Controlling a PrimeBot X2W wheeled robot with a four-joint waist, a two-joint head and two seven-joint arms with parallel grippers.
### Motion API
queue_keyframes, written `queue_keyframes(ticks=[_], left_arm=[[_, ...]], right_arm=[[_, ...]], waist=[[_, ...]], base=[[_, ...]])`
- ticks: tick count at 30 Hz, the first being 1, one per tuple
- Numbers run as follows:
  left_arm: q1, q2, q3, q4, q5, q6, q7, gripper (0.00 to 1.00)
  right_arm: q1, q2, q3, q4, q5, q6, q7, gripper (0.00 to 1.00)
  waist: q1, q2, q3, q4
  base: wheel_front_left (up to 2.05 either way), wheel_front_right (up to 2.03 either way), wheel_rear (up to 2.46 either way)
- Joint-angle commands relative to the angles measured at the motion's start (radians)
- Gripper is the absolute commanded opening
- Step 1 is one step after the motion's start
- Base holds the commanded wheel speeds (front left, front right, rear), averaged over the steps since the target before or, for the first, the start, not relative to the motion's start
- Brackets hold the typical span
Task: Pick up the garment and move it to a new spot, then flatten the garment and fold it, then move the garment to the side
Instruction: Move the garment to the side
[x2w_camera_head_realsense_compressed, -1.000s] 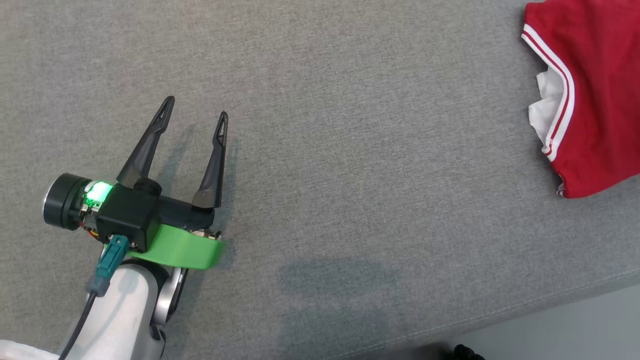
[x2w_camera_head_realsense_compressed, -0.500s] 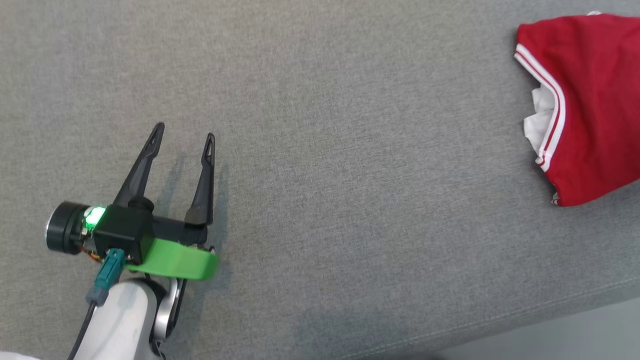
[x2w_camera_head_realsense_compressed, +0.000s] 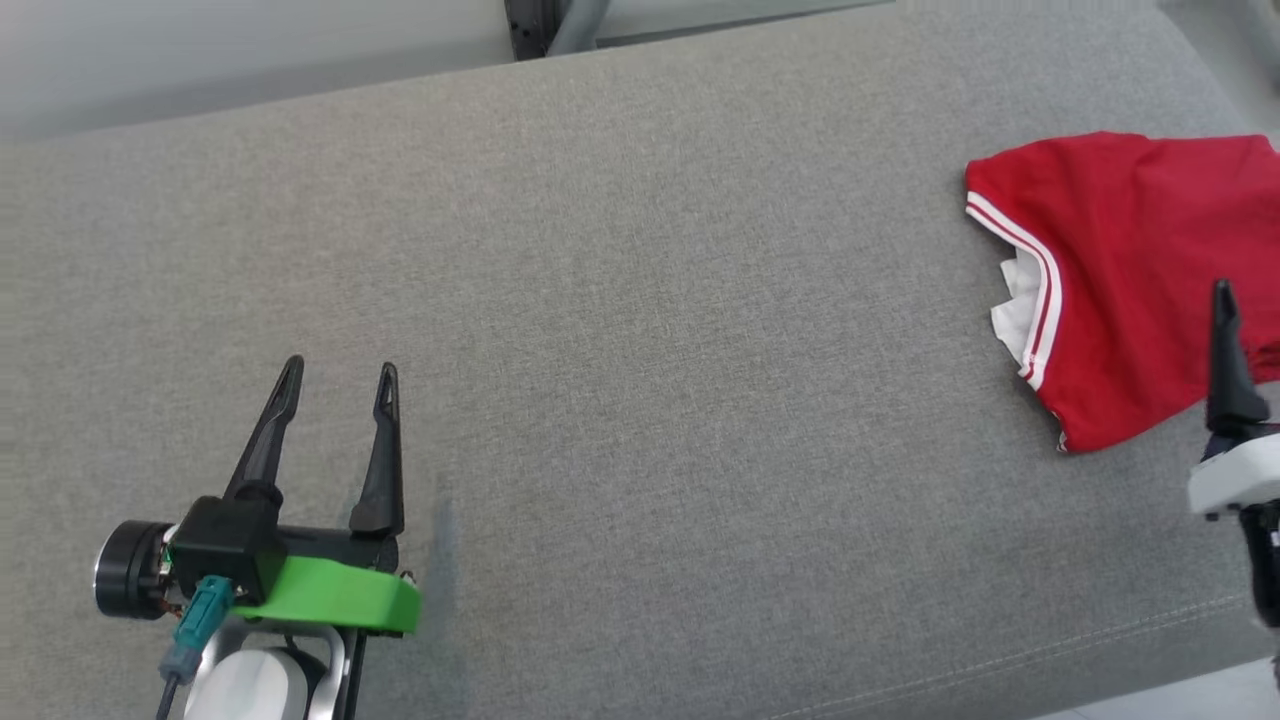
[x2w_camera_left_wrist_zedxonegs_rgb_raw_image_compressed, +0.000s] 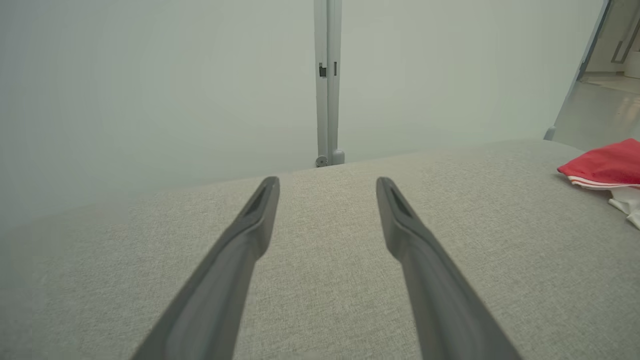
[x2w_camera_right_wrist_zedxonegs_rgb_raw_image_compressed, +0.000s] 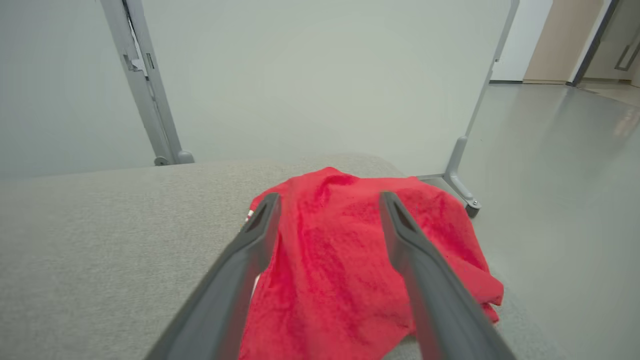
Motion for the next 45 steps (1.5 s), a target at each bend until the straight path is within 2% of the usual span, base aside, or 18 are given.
queue_keyframes(ticks=[1, 8, 15, 24, 45], left_arm=[[0.028, 0.000, 0.008, -0.003, -0.006, 0.010, -0.002, 1.00], [0.083, 0.008, 0.019, -0.009, -0.032, 0.025, 0.013, 1.00], [0.129, 0.021, 0.037, -0.013, -0.053, 0.039, 0.022, 1.00], [0.184, 0.033, 0.038, -0.018, -0.077, 0.036, 0.033, 1.00], [0.211, 0.047, 0.008, 0.006, -0.093, 0.025, 0.046, 1.00]], right_arm=[[0.038, 0.033, -0.002, -0.053, -0.020, -0.002, 0.020, 1.00], [0.148, 0.174, 0.040, -0.238, -0.070, -0.001, 0.094, 1.00], [0.200, 0.245, 0.099, -0.284, -0.091, -0.002, 0.102, 1.00], [0.252, 0.259, 0.122, -0.272, -0.094, -0.001, 0.110, 1.00], [0.348, 0.265, 0.073, -0.303, -0.109, -0.001, 0.125, 1.00]], waist=[[0.0001, 0.0000, -0.075, 0.039], [0.0001, 0.0000, -0.134, 0.103], [0.0001, 0.0000, -0.188, 0.143], [0.0001, 0.0000, -0.246, 0.168], [0.0001, 0.0000, -0.291, 0.165]], base=[[0.00, 0.00, 0.00], [0.00, 0.00, 0.00], [0.00, 0.00, 0.00], [0.00, 0.00, 0.00], [0.00, 0.00, 0.00]])
